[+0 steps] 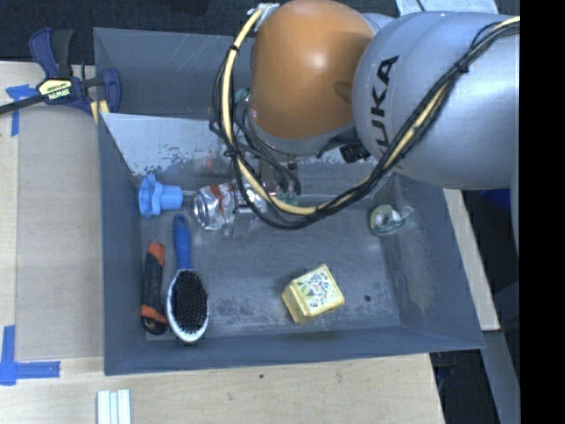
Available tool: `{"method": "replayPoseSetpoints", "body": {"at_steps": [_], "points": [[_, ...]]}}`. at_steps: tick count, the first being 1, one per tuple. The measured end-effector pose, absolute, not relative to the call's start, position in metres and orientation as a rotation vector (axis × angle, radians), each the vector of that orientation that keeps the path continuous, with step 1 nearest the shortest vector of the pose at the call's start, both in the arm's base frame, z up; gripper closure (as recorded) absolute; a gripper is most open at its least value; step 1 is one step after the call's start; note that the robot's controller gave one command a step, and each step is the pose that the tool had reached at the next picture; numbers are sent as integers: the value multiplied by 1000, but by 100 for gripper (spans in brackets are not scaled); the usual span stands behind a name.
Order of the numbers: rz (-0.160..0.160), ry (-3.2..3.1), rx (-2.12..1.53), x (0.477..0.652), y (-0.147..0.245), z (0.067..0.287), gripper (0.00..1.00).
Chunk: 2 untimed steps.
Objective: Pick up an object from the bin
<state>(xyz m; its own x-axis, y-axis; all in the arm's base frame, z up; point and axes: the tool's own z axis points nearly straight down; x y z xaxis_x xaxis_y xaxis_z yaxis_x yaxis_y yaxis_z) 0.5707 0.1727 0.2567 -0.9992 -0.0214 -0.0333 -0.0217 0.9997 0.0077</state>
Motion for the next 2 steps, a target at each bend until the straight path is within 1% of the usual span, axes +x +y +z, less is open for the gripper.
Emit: {"method": "replayPoseSetpoints", "body": {"at_steps": [1,2], "points": [[14,3106,245,582,163,196,0],[13,3098,-129,604,167,212,0]]}}
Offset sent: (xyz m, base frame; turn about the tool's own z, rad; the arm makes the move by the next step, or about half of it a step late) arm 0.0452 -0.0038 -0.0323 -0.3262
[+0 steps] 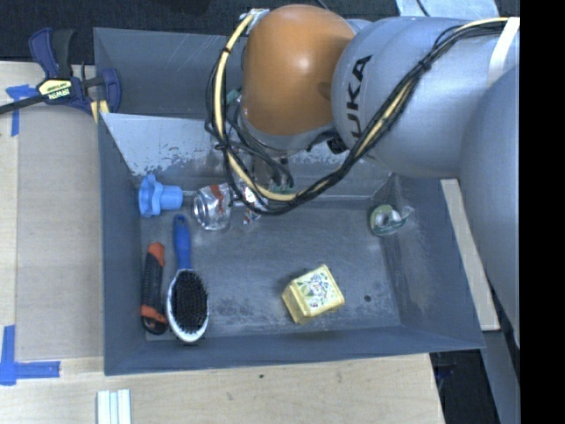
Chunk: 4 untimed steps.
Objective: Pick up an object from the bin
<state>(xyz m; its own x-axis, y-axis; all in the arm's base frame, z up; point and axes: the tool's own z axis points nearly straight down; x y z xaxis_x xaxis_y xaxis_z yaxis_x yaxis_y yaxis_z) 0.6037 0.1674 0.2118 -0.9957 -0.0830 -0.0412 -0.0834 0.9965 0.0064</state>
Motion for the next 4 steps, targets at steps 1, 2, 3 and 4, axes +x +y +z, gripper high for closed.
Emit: {"method": "replayPoseSetpoints", "body": {"at_steps": [1,2,3,4], "points": [[16,3106,155,587,159,183,0],[23,3088,208,610,155,183,0],[22,3078,430,605,139,158,0],[27,3083,306,603,175,137,0]]}}
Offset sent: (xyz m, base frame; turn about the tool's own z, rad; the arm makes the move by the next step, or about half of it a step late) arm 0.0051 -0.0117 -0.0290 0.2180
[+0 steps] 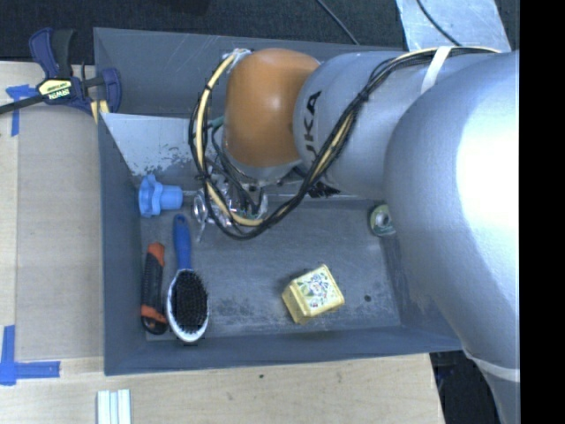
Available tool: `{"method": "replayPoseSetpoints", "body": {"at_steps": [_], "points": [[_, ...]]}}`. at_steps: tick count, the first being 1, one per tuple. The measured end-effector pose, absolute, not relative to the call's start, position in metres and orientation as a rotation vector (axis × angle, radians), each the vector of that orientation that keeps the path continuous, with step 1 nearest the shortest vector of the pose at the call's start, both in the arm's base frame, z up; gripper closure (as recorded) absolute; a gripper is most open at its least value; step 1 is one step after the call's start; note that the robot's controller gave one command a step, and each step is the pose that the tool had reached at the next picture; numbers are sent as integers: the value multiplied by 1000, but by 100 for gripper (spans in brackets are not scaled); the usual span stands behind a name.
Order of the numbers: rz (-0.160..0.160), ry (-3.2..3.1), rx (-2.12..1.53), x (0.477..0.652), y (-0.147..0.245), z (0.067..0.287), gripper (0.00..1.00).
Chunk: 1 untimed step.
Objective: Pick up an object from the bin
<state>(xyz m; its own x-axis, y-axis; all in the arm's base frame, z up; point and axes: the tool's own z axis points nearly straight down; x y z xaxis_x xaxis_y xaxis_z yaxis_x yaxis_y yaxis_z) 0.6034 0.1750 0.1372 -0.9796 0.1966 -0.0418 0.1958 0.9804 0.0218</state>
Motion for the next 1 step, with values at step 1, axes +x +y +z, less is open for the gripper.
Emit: {"method": "replayPoseSetpoints", "body": {"at_steps": [1], "points": [[26,3078,374,605,158,151,0]]}}
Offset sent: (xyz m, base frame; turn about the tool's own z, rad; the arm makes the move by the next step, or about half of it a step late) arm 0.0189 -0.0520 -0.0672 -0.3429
